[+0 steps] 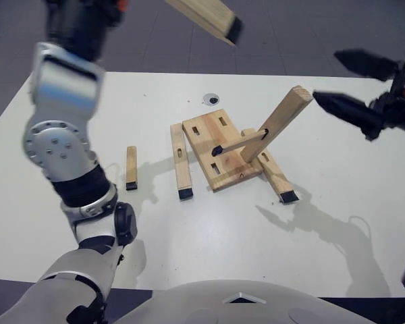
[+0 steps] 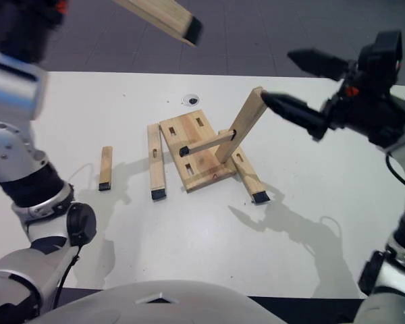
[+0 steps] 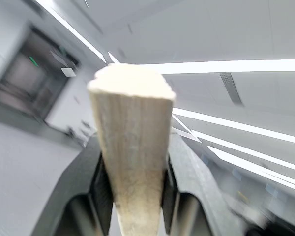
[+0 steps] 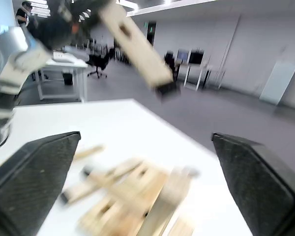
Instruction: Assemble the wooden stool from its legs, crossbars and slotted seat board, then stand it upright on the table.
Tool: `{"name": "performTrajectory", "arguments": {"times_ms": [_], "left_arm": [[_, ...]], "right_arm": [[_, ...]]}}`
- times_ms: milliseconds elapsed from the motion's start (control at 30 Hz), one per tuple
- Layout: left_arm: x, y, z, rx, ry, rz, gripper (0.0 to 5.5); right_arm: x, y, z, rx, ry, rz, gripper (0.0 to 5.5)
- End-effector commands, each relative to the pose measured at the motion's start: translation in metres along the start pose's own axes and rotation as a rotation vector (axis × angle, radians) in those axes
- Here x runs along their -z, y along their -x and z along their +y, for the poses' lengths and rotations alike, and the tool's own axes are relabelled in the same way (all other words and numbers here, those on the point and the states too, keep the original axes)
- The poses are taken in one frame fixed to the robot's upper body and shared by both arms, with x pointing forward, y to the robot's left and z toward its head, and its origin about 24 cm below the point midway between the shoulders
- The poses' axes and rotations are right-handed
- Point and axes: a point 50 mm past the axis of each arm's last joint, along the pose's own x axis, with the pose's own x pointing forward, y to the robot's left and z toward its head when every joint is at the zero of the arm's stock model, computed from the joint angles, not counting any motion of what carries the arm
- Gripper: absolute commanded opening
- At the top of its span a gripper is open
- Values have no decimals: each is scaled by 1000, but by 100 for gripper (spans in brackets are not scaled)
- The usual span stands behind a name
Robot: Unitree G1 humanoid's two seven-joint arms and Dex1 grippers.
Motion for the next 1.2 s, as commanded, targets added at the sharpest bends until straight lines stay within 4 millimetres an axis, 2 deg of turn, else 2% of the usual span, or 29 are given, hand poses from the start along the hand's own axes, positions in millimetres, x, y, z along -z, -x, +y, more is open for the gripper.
{"name": "performTrajectory", "arguments": {"times_ms": [33, 100, 167, 267, 367, 467, 567, 700, 900, 1200], "left_arm": [[-42, 18, 19, -98, -88, -161, 102], [-50, 25, 26, -141, -85, -203, 102], [-48, 29, 32, -182, -78, -217, 102], [-34, 29, 32, -196, -101, -176, 102], [-19, 28, 29, -192, -128, -136, 102], [-6, 27, 28, -206, -114, -118, 102], [3, 26, 30, -230, -119, -100, 102], [13, 23, 29, -251, -173, -71, 102], [23, 16, 29, -263, -245, -40, 102], [26, 14, 41, -316, -246, -32, 102]], "right_arm": [[29, 14, 1, -18, -77, 252, 540], [42, 10, -2, -29, -117, 311, 540], [59, -1, -1, -69, -190, 339, 540], [91, -17, 11, -141, -292, 420, 540], [112, -28, 25, -168, -374, 451, 540], [131, -39, 34, -163, -435, 501, 540], [141, -52, 42, -186, -481, 514, 540], [164, -74, 50, -113, -545, 560, 540], [174, -96, 59, -88, -612, 507, 540], [170, -129, 66, -101, -575, 405, 540]]}}
